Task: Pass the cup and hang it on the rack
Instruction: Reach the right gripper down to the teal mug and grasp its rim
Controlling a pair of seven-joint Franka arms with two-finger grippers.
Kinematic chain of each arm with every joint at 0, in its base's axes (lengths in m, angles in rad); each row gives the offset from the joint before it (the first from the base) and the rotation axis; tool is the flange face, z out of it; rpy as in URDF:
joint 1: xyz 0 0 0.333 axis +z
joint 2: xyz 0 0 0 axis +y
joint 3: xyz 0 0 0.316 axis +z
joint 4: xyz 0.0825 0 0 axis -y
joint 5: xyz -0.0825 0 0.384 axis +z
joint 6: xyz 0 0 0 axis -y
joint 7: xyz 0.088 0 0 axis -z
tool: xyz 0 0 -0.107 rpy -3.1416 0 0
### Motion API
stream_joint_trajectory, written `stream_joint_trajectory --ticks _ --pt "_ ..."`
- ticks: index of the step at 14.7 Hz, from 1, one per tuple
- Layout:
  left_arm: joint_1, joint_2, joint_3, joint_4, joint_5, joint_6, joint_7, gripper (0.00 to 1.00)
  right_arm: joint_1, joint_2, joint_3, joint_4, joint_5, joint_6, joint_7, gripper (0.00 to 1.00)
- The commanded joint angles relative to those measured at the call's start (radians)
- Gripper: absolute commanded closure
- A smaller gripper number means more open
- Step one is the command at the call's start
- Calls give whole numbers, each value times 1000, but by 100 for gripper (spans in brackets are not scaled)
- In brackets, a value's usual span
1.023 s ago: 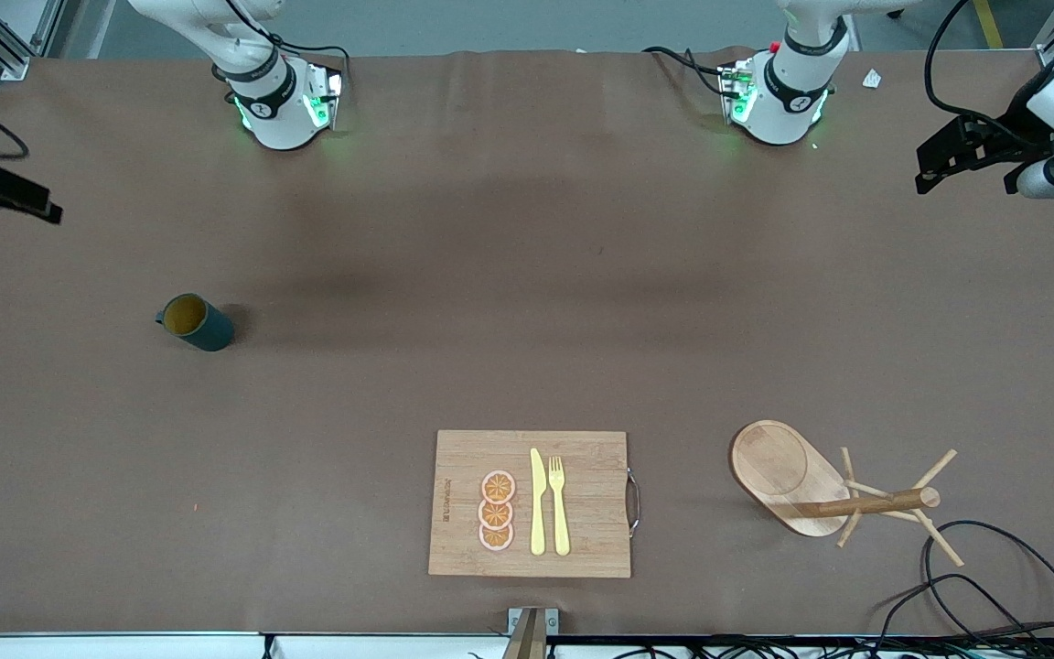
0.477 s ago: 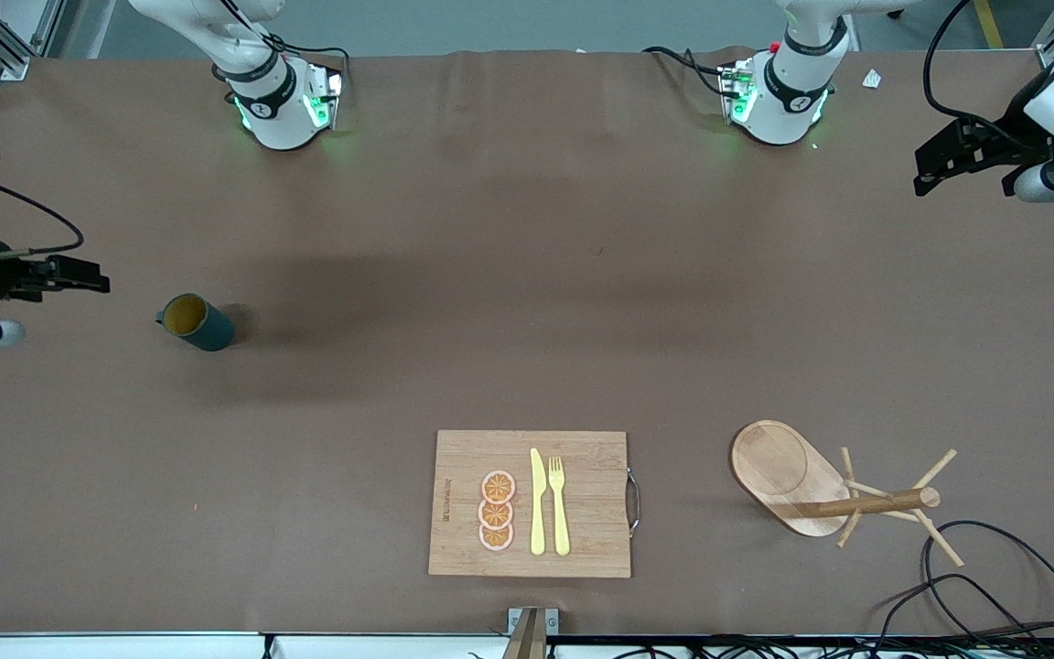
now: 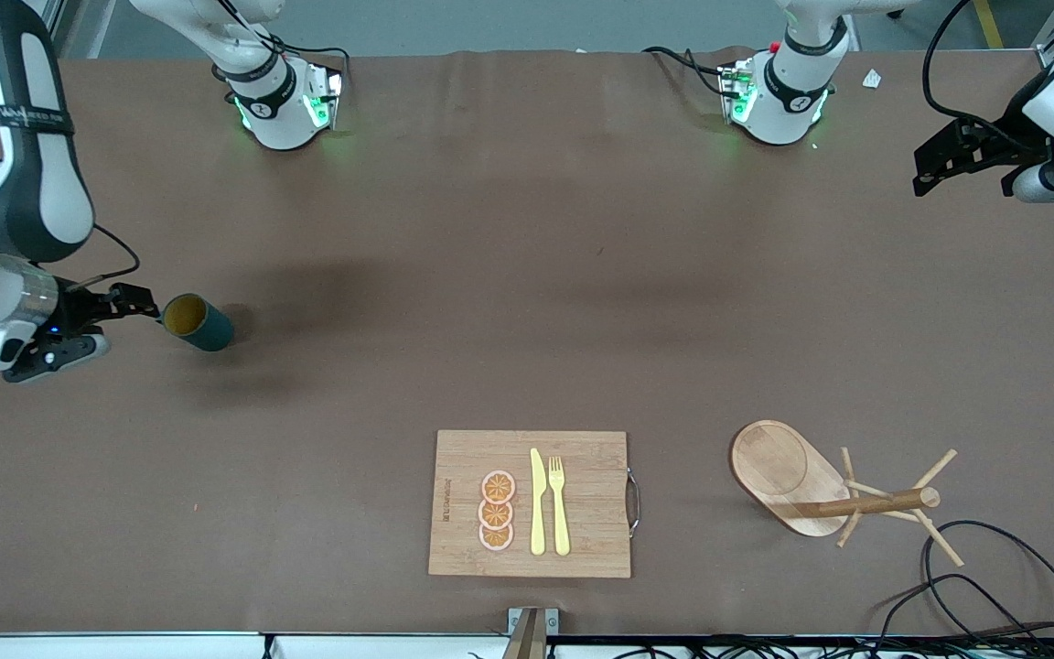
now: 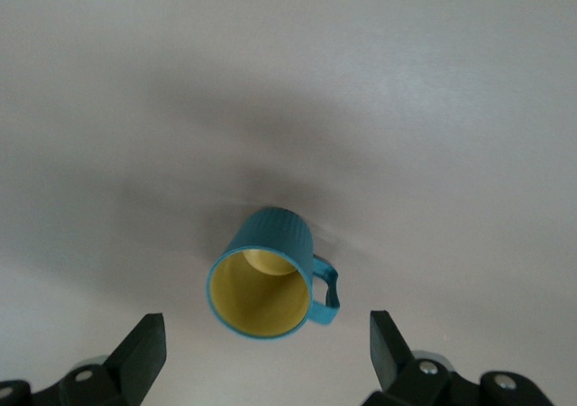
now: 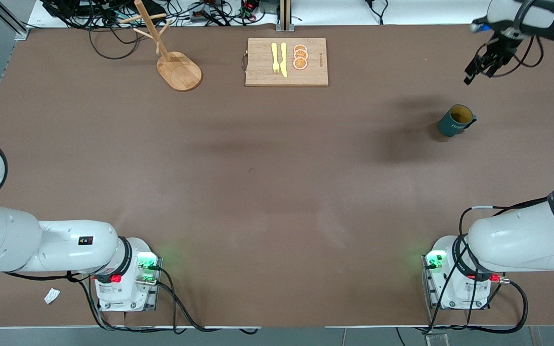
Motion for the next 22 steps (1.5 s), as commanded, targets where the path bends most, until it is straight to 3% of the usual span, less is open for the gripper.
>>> stream_joint_trajectory --ticks 1,10,14,18,20,22 --pt "0 2 -1 16 -2 -20 1 0 -18 -33 12 -130 16 122 -109 0" --pt "0 4 -1 16 -4 -18 1 0 -47 24 10 -242 15 359 -341 1" --pt "0 4 -1 14 -2 -18 4 0 -50 53 10 -249 15 370 -344 4" --pt "0 4 -1 14 -2 -18 6 0 -55 79 10 -249 15 382 -376 42" --pt "0 4 -1 14 -2 -18 6 0 -53 87 8 -247 15 380 -380 66" --pt "0 4 -1 14 -2 -18 7 0 -50 87 10 -246 15 373 -390 98"
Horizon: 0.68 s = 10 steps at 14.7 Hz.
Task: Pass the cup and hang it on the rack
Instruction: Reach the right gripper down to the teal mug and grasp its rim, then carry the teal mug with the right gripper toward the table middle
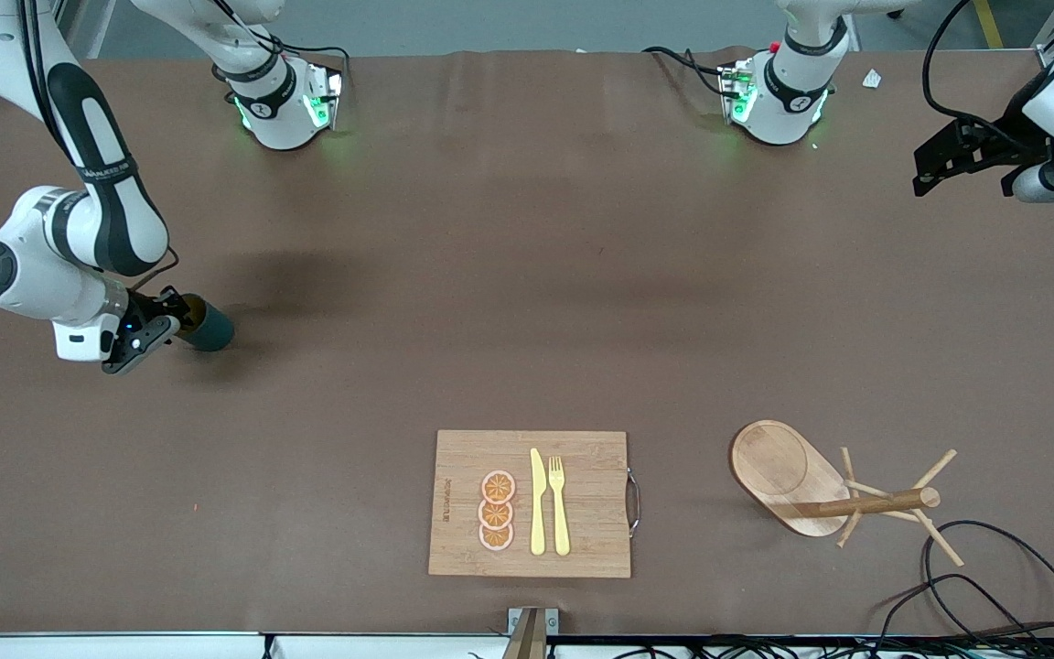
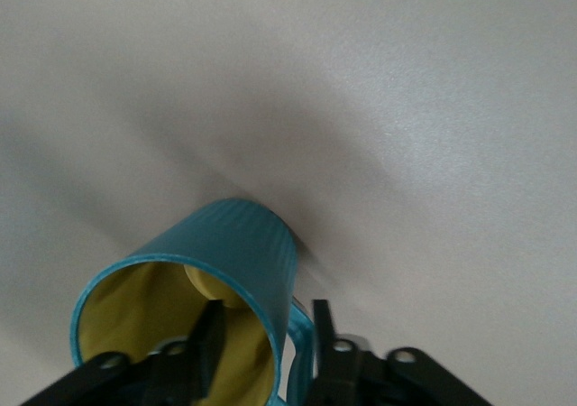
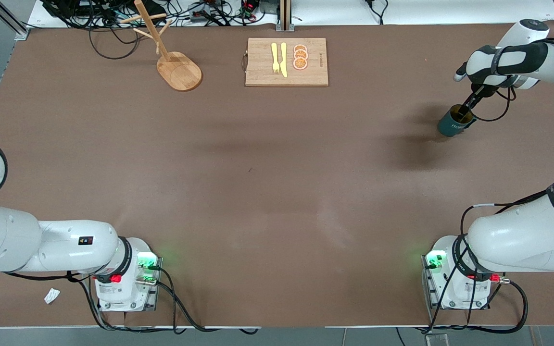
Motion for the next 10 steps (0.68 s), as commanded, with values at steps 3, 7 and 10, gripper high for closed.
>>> stream_joint_trajectory --ticks 3,7,10 --pt "0 4 -1 13 -4 -18 12 0 -10 -11 12 3 15 -24 -16 100" --pt "0 4 -1 13 -4 -18 12 0 30 -41 16 97 15 -209 149 100" --pt "0 4 -1 13 -4 -18 12 0 117 -92 19 126 15 -306 380 100"
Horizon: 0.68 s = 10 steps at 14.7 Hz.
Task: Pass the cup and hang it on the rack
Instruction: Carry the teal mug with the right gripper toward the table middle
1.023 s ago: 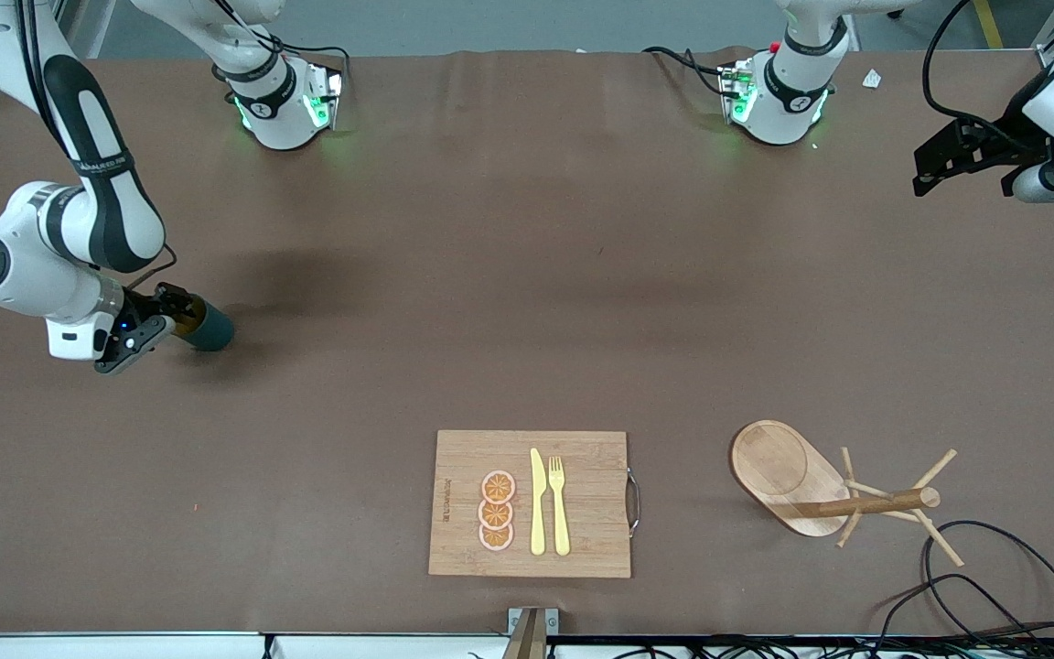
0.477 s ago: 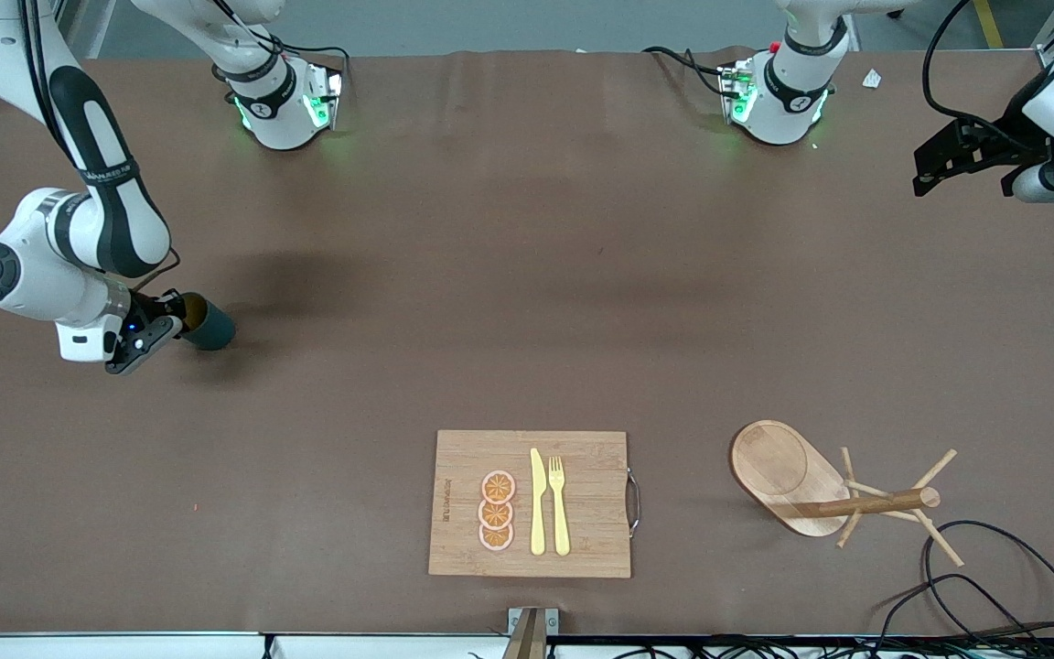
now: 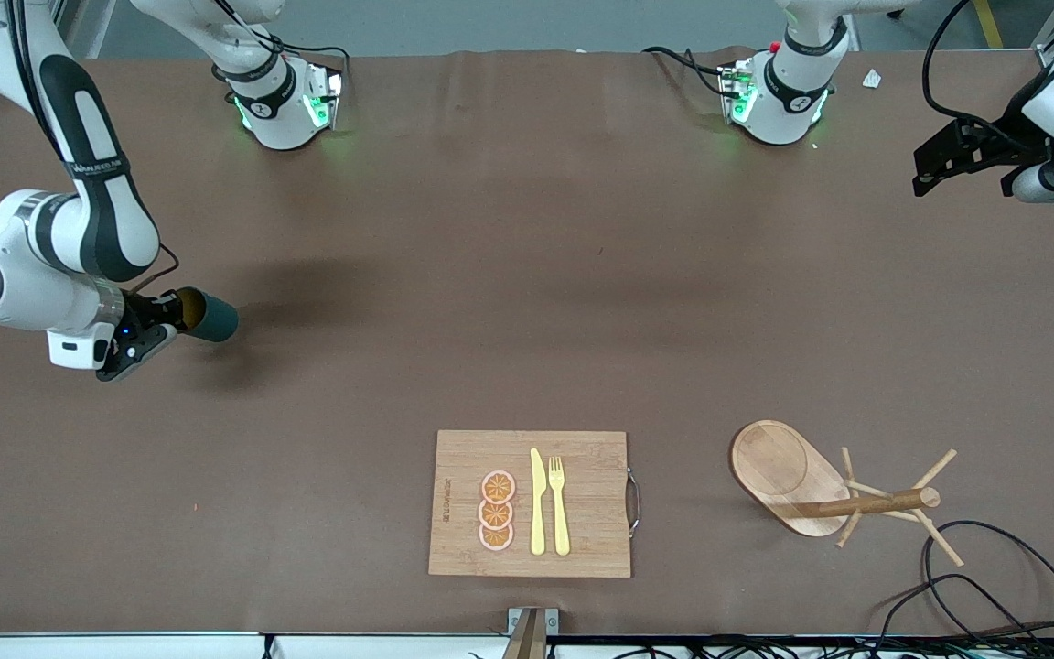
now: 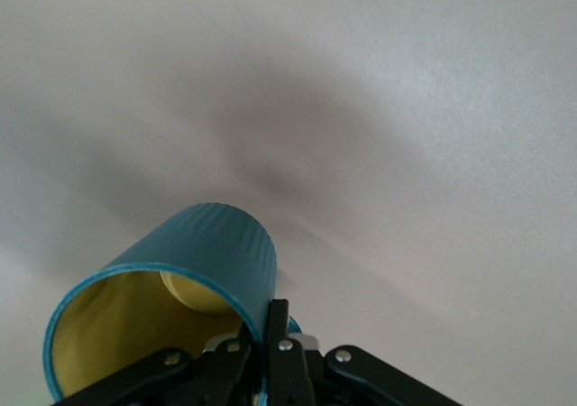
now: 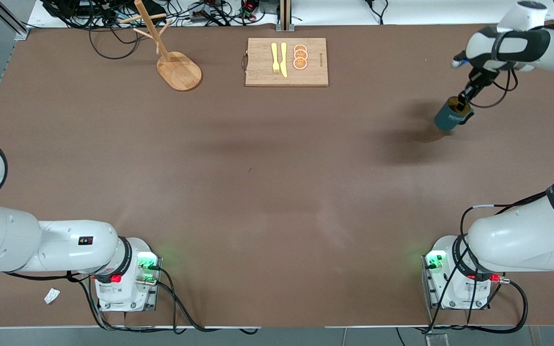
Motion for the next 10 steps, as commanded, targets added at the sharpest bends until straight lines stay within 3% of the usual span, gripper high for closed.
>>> stream_joint_trajectory --ticks 1,6,10 --pt "0 3 -1 13 -4 -18 12 0 101 -78 1 -4 8 -73 236 100" --pt "0 2 -1 13 -4 -18 14 0 314 -96 6 6 11 -98 696 100" --pt "2 0 -1 13 -4 -18 15 0 493 -61 12 69 72 -69 994 100"
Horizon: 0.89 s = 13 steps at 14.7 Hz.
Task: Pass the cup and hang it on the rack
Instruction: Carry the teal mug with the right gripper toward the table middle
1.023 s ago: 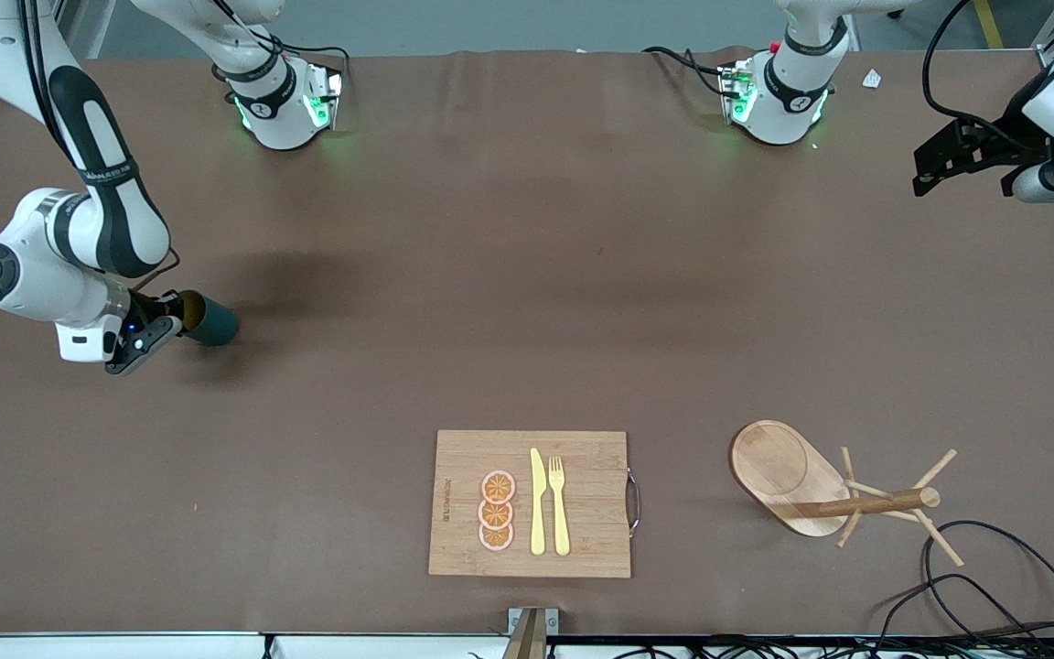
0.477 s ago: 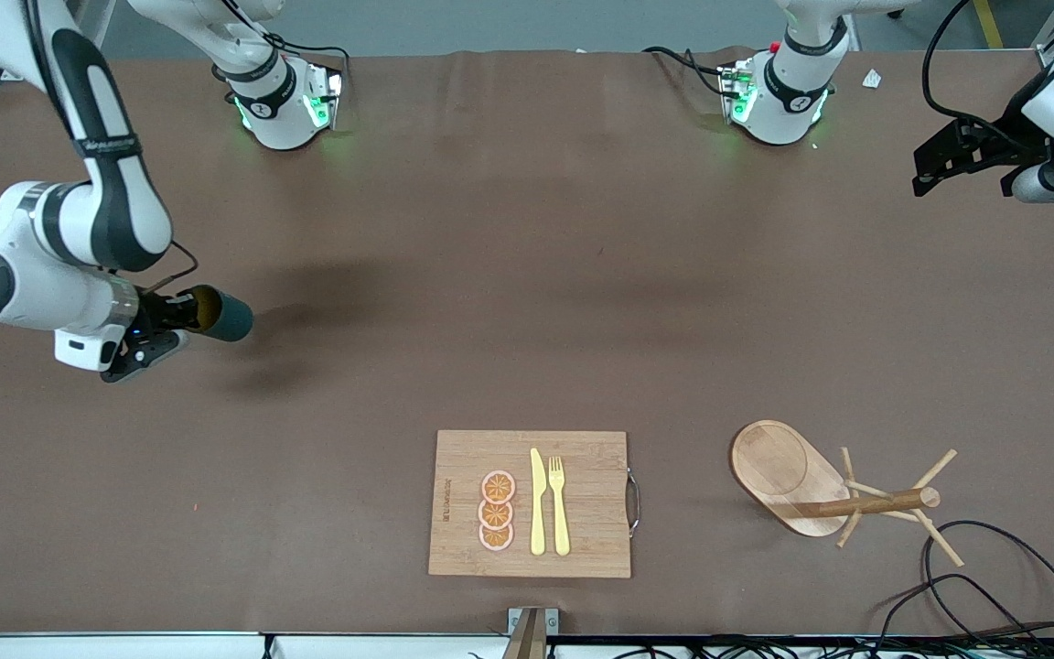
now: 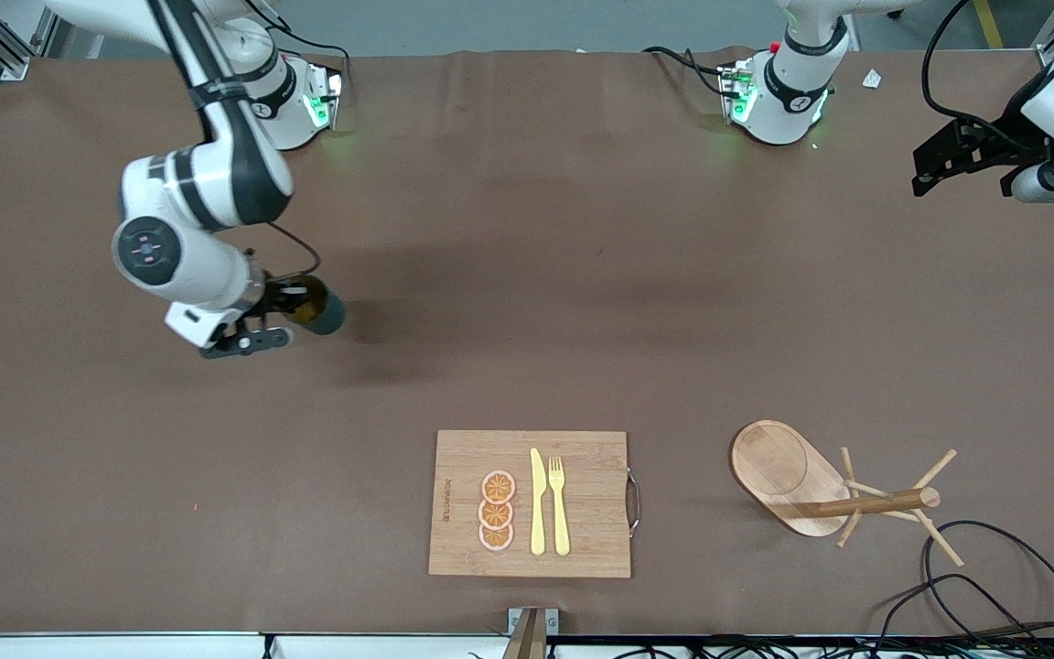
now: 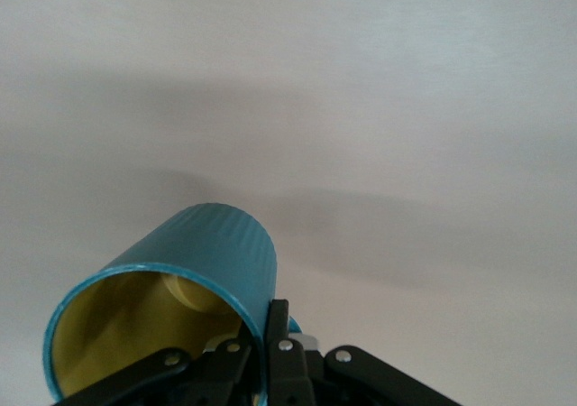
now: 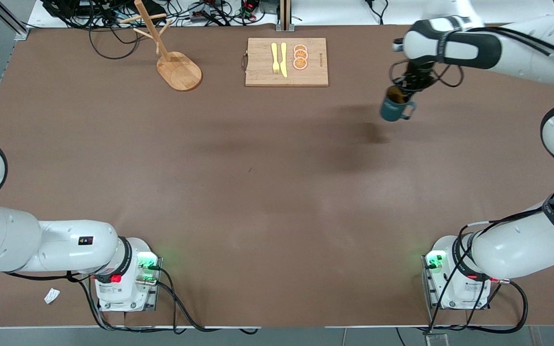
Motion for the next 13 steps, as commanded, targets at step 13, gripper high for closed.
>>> stream_joint_trajectory --ticks 13 --pt "2 7 1 13 -5 -9 15 0 403 401 -6 400 76 125 695 100"
